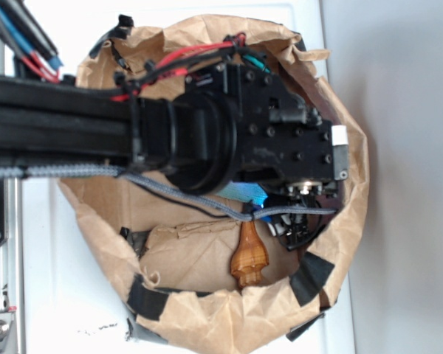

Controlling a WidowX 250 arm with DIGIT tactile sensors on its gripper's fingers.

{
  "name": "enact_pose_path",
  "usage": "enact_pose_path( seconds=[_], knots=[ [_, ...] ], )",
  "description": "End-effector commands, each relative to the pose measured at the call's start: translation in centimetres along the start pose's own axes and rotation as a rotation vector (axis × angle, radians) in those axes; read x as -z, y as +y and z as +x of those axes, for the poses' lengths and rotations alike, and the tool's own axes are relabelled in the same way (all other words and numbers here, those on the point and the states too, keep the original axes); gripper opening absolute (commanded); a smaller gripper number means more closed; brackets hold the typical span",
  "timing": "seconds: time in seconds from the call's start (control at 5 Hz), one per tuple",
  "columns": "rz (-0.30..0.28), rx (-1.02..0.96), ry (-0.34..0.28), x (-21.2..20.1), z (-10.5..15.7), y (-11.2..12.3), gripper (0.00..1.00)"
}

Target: Grab the blue cloth.

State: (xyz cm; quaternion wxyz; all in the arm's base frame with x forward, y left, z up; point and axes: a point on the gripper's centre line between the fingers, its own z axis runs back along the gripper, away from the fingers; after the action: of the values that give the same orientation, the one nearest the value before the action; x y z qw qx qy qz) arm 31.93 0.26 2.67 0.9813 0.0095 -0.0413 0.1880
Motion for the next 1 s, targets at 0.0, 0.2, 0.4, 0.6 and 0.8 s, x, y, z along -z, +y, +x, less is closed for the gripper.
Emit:
enact_pose_path(
  seconds=[0.0,0.2,0.4,0.6,0.8],
  knots=[
    [-0.014,0.001,-0.071,-1.58,0.39,-0.16,0.00],
    [-0.014,0.004,-0.074,-1.56,0.21,0.02,0.00],
    [-0.022,0.004,-0.076,-1.74,0.08,0.20,0.00],
    [-0.027,0.007,-0.072,-1.92,-0.04,0.37,0.00],
    [-0.038,0.003,-0.063,-2.46,-0.12,0.54,0.00]
  ],
)
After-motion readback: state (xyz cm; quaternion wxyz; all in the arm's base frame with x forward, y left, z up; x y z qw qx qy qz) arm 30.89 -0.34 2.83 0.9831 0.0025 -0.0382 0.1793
